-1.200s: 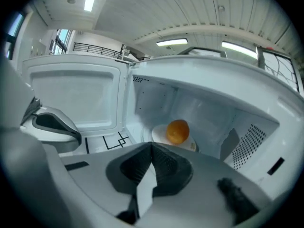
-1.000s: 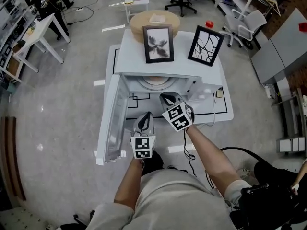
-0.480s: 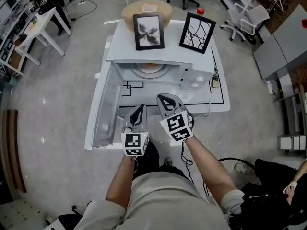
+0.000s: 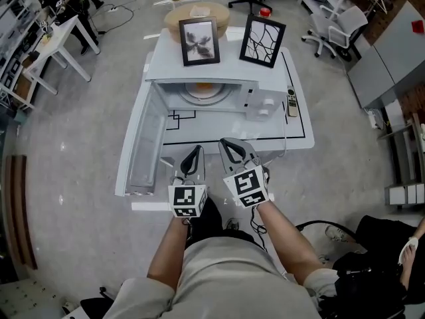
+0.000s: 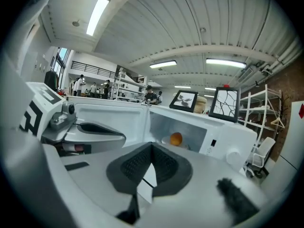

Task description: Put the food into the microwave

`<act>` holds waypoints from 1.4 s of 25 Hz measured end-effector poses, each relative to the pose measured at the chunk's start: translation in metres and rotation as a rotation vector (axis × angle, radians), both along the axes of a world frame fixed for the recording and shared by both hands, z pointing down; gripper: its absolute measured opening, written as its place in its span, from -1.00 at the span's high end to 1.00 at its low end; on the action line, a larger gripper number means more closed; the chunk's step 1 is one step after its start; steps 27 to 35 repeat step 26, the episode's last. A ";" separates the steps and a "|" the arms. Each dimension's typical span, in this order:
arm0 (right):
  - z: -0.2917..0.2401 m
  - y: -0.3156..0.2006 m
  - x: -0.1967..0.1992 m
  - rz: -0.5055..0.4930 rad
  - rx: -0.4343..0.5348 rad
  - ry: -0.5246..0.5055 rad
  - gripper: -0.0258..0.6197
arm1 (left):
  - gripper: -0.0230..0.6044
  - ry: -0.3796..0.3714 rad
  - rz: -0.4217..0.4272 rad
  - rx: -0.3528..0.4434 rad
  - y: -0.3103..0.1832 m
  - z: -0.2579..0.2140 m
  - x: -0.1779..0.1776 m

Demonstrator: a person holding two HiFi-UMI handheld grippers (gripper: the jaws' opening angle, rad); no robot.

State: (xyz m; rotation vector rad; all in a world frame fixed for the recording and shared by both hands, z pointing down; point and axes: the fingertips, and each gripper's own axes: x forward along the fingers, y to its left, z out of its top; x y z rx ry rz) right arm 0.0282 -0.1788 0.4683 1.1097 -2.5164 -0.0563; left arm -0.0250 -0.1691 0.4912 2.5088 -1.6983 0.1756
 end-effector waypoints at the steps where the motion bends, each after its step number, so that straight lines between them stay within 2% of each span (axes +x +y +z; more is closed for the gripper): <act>1: -0.001 0.001 0.000 -0.001 0.002 0.002 0.89 | 0.90 0.000 -0.001 0.004 0.001 -0.002 0.000; 9: -0.008 0.003 -0.002 -0.011 0.024 0.041 0.89 | 0.90 -0.005 0.010 0.017 0.006 -0.008 0.004; 35: -0.003 -0.002 -0.003 -0.022 0.010 0.002 0.89 | 0.90 0.002 0.002 0.006 -0.003 -0.005 0.008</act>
